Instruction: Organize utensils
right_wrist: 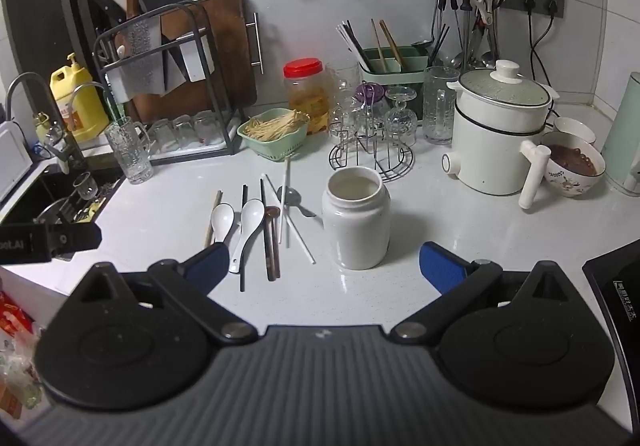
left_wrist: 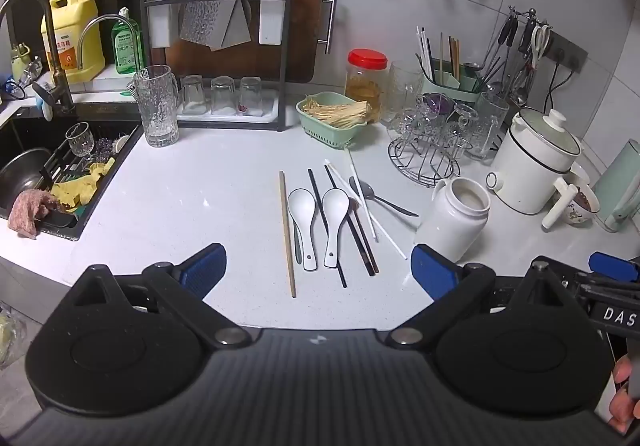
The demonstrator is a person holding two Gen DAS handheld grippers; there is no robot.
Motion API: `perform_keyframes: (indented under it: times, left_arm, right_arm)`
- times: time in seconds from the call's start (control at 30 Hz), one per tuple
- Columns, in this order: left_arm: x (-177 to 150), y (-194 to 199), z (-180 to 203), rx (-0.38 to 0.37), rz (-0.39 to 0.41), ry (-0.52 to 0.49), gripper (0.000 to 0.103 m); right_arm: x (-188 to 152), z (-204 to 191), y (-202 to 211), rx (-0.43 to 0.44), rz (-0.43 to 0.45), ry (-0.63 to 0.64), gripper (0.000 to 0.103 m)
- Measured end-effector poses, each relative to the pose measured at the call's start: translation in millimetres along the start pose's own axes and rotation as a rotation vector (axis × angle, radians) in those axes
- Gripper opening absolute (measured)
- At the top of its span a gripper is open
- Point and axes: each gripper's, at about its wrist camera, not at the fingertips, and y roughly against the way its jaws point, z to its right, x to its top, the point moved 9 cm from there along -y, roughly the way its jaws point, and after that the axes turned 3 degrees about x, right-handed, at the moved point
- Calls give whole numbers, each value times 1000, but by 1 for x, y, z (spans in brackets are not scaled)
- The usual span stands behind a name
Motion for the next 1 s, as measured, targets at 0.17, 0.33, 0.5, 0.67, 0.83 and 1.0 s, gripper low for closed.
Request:
perform_keyframes:
  times: [0.17,0.33,0.5,0.67,0.83,1.0]
  left_arm:
    - [2,-5,3,1,-21,-9,100]
    - [6,-15,11,-4,-24,-31,100]
    - [-2,0,0,-11,-5,-34,100]
    - [-2,0,3,-18,-3,-40,100]
    - [-1,4,10,-27,-1,-62,100]
    - [0,8,15,-35,3,-64,100]
  right_arm:
    - [-1,3,3,-2,25,9,103]
    - [-1,-4,7,-23,25,27,103]
    - [-3,0,9,-27,24,17,103]
    - [-6,-4,14,-22,33,26,103]
    - [-5,0,20,-32,50,10,103]
    - [-6,6,22,-30,60,-11,103]
